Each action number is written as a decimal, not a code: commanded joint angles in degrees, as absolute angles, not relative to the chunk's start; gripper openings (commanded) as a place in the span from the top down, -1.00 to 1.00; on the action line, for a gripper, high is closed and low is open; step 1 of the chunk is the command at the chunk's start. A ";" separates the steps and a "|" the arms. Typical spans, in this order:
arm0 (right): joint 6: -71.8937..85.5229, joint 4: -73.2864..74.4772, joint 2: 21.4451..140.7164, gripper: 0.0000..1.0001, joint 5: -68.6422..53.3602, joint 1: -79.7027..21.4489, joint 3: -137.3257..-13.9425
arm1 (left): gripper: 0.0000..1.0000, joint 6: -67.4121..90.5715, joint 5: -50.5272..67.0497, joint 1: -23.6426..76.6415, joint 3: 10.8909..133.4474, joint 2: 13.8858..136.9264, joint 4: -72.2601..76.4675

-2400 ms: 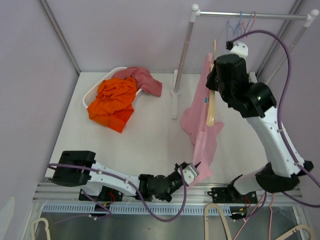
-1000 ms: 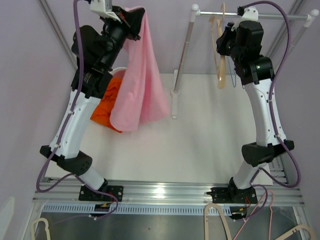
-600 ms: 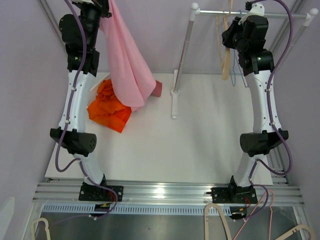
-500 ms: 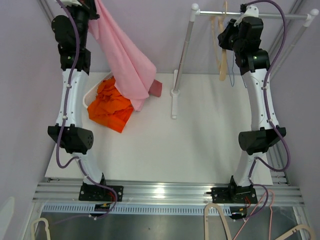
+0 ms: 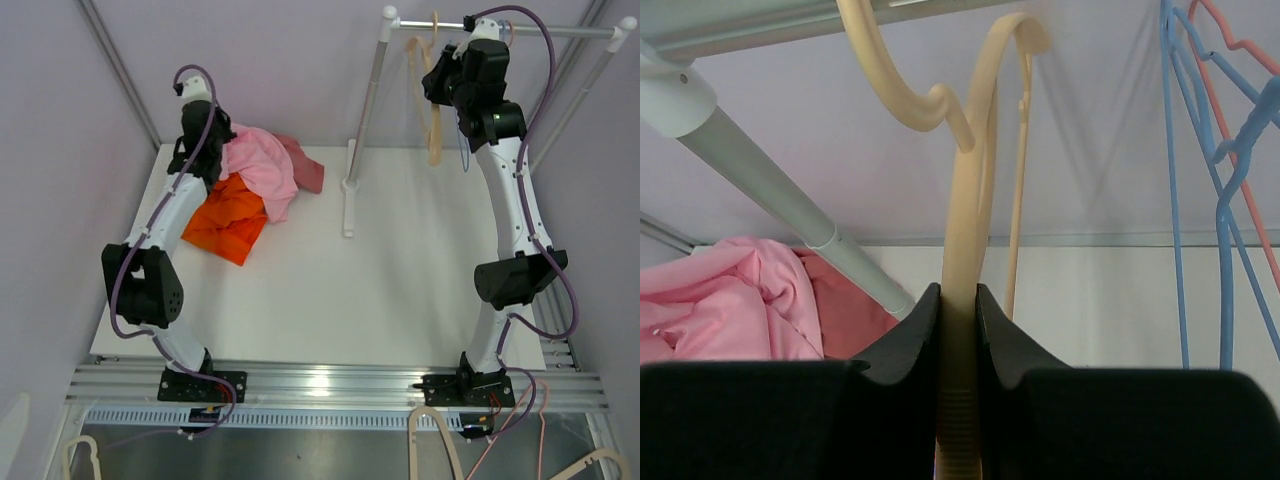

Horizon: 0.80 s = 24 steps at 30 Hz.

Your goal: Remove the t-shirt from the hanger

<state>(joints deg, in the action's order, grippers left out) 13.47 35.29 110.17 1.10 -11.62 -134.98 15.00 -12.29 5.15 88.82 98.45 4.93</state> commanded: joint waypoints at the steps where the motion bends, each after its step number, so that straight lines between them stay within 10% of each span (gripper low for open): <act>1: 14.15 31.90 111.53 1.00 -0.79 -13.09 -135.09 | 0.99 18.27 -26.70 10.19 90.61 93.78 -6.30; 14: 13.01 30.77 103.81 1.00 -0.09 -15.38 -123.34 | 0.99 39.89 -11.53 5.98 124.85 130.67 -58.66; 24: 13.36 28.04 96.68 1.00 -0.09 -15.56 -114.26 | 0.99 54.66 -11.25 2.46 122.70 134.91 -72.41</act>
